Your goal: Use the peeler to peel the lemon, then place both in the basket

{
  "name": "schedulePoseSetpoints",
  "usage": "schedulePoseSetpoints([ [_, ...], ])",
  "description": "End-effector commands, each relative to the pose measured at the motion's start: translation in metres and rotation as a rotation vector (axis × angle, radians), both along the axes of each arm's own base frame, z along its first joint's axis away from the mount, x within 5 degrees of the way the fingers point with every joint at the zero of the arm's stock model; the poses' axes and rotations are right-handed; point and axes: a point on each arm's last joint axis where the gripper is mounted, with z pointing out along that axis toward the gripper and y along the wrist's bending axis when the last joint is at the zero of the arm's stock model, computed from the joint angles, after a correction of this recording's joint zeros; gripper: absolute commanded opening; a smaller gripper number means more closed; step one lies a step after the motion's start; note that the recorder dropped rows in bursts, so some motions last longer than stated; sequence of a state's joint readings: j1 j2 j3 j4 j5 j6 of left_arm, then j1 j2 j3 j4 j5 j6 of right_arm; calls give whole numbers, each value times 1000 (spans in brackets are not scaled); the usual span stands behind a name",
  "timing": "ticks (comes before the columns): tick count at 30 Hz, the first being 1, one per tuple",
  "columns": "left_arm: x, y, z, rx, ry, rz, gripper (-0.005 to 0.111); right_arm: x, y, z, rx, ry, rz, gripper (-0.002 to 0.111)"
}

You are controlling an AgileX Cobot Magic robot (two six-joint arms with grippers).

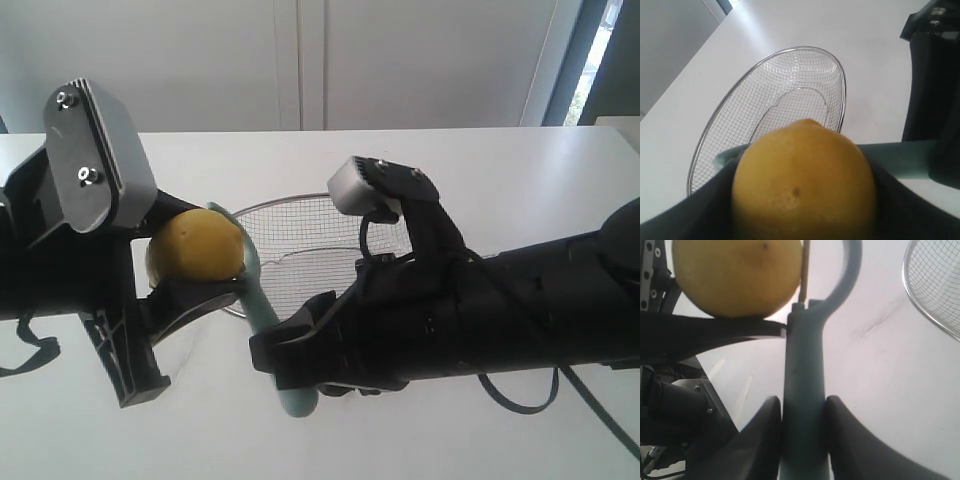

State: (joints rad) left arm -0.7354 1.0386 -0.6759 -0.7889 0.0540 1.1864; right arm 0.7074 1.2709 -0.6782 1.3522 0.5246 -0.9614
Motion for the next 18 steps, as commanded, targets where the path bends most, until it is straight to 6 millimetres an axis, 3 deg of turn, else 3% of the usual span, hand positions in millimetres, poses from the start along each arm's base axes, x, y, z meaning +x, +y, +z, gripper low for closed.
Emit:
schedulePoseSetpoints([
  [1,-4,-1,-1,-6,24,-16,0,-1,-2,5,1,-15,-8,0],
  [8,-3,0,0,-12,13,-7,0,0,-3,4,-15,-20,-18,0],
  [13,-9,6,11,-49,-29,0,0,2,-3,4,-18,-26,-31,0],
  [18,-9,10,6,-47,-40,28,0,2,-3,4,-14,-13,-45,0],
])
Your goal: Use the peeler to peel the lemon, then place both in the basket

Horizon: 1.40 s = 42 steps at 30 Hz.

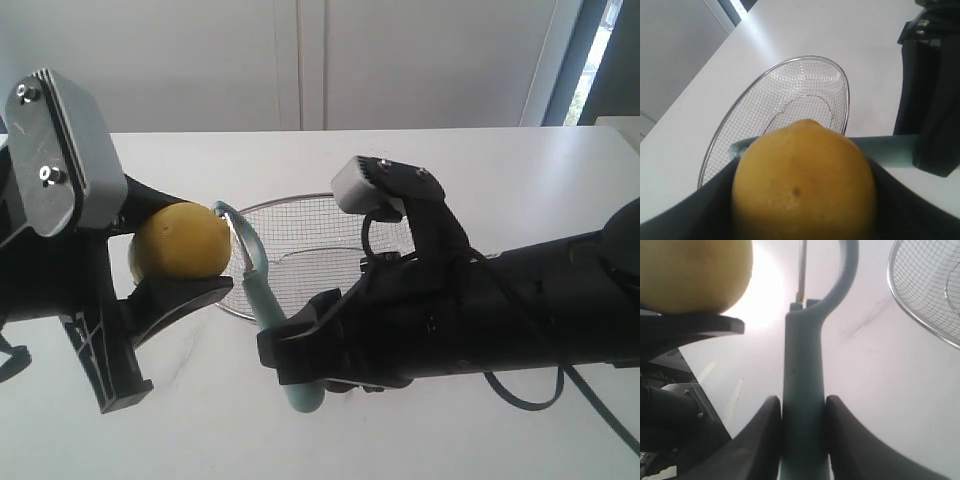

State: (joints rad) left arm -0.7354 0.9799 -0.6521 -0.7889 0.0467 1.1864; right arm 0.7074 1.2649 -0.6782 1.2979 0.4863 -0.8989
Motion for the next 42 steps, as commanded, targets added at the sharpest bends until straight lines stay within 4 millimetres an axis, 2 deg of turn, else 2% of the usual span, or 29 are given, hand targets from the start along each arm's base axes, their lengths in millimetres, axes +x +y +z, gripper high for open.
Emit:
schedulePoseSetpoints([
  [1,-1,2,1,-22,-9,23,0,-1,-1,6,14,-15,-5,0],
  [11,-1,2,1,-22,-9,23,0,-13,-11,30,83,-89,0,0],
  [17,-1,2,1,-22,-9,23,0,-37,-31,67,184,-231,7,0],
  [21,-1,2,1,-22,-9,23,0,-48,-47,79,172,-286,-33,0],
  [24,-1,2,1,-22,-9,23,0,-45,-58,72,45,-289,-113,0],
  [27,-1,2,1,-22,-9,23,0,-34,-65,54,-102,-266,-219,0],
  [29,-1,2,1,-22,-9,23,0,-27,-64,40,-135,-233,-256,0],
  [36,-1,2,1,-22,-9,23,0,-4,-44,-2,-160,-61,-320,0],
  [38,-1,2,1,-22,-9,23,0,1,-30,-18,-180,-19,-289,0],
  [42,-1,2,1,-22,-9,23,0,-1,-8,-27,-167,14,-215,0],
])
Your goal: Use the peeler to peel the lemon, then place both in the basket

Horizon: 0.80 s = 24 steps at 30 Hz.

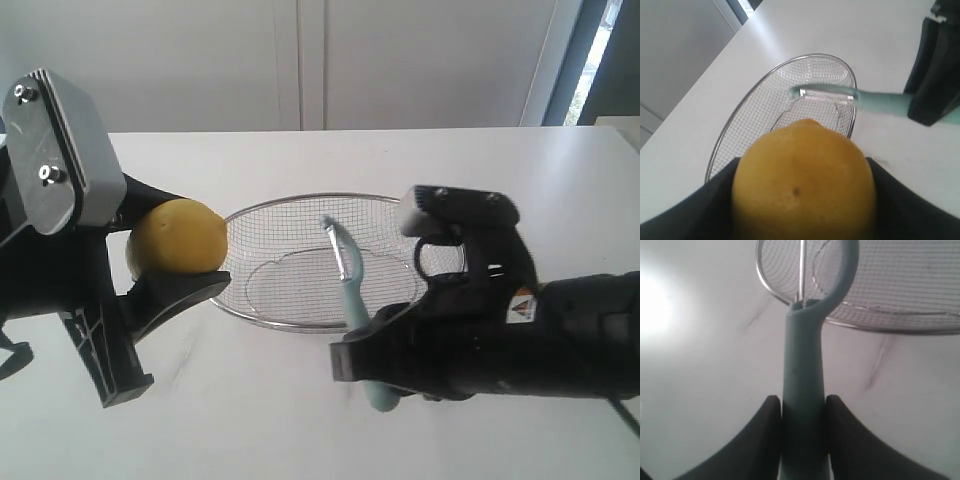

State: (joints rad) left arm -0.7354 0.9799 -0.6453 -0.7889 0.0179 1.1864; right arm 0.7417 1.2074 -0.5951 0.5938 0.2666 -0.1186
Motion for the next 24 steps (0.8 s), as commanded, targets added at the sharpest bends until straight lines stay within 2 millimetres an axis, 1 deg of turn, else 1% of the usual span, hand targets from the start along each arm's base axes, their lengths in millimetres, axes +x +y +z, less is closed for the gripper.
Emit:
schedulePoseSetpoints([
  [1,-3,1,2,-18,4,1,0,-1,24,-7,31,13,71,0],
  [4,-3,1,2,-18,4,1,0,-1,37,-6,53,6,118,0],
  [11,-3,1,2,-18,4,1,0,-3,52,14,159,6,201,0],
  [24,-3,1,1,-18,5,0,0,-2,54,20,185,-10,208,0],
])
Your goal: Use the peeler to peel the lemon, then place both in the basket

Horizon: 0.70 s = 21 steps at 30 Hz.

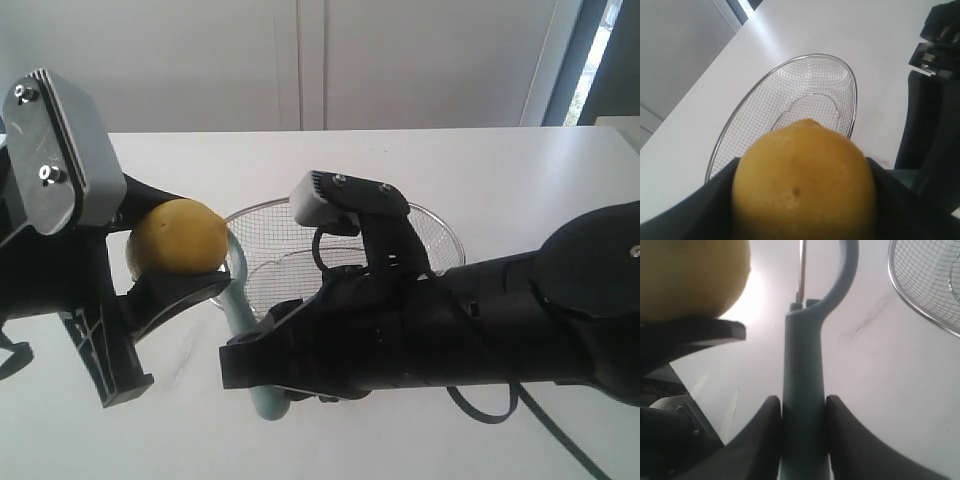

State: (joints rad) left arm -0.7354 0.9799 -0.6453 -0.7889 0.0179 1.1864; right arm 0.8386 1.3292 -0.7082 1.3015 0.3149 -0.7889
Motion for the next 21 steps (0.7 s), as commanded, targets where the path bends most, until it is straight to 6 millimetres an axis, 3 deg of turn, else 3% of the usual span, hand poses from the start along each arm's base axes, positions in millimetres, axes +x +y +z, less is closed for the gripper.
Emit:
schedulePoseSetpoints([
  [1,-3,1,1,-18,5,0,0,-1,1,7,17,-25,16,0],
  [8,-3,1,1,-18,5,0,0,-6,-5,21,44,-77,27,0],
  [21,-3,1,1,-18,5,0,0,-6,-7,21,27,-94,40,0],
])
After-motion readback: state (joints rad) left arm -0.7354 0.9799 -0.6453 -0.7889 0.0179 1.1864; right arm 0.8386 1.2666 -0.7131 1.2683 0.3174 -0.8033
